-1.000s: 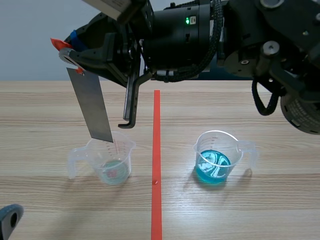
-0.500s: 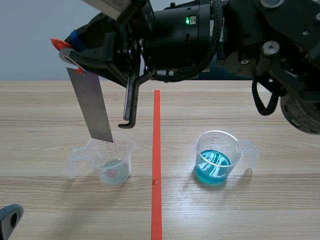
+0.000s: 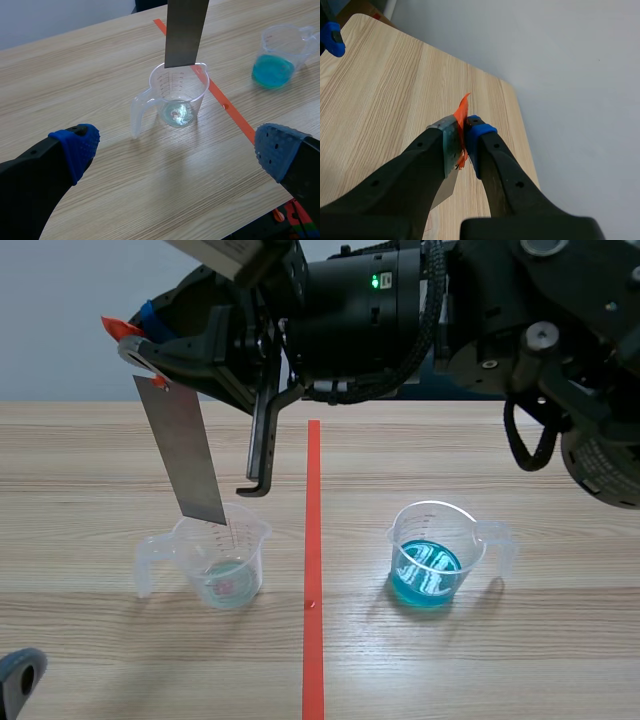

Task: Do the redox reaction experiment

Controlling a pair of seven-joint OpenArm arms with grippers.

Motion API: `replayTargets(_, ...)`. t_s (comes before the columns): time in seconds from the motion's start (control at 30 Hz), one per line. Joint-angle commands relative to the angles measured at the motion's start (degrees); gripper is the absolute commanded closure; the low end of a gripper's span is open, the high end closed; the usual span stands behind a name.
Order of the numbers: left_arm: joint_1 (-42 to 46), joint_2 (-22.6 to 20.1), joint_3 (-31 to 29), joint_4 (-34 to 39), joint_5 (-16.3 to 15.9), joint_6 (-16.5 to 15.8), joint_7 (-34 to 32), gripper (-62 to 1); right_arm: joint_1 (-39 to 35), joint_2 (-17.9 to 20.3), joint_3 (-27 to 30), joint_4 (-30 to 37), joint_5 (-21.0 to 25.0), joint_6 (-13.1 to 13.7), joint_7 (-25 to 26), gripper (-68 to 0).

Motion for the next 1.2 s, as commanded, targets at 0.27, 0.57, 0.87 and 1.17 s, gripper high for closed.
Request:
replayTargets(0.27,0.0,0.3,0.0,0.6,-0.3,-0.1,-0.8,-62.3,1.0,-0.1,0.4,0.3,0.9,0.4,0.6,-0.8)
replayTargets(0.57,0.0,0.3,0.0,0.6,-0.3,-0.1,-0.8,-62.3,1.0,-0.2,0.4,0.3,1.1,0.4,0.6,-0.8)
replayTargets(0.87,0.0,0.3,0.0,0.6,-0.3,-0.1,-0.8,-62.3,1.0,-0.2,0.4,-0.2,1.1,0.4,0.6,-0.8)
replayTargets(1.17,0.0,0.3,0.0,0.6,-0.3,-0.1,-0.8,-62.3,1.0,-0.8,-0.1,-4.1,1.0,0.4,2.4,-0.8)
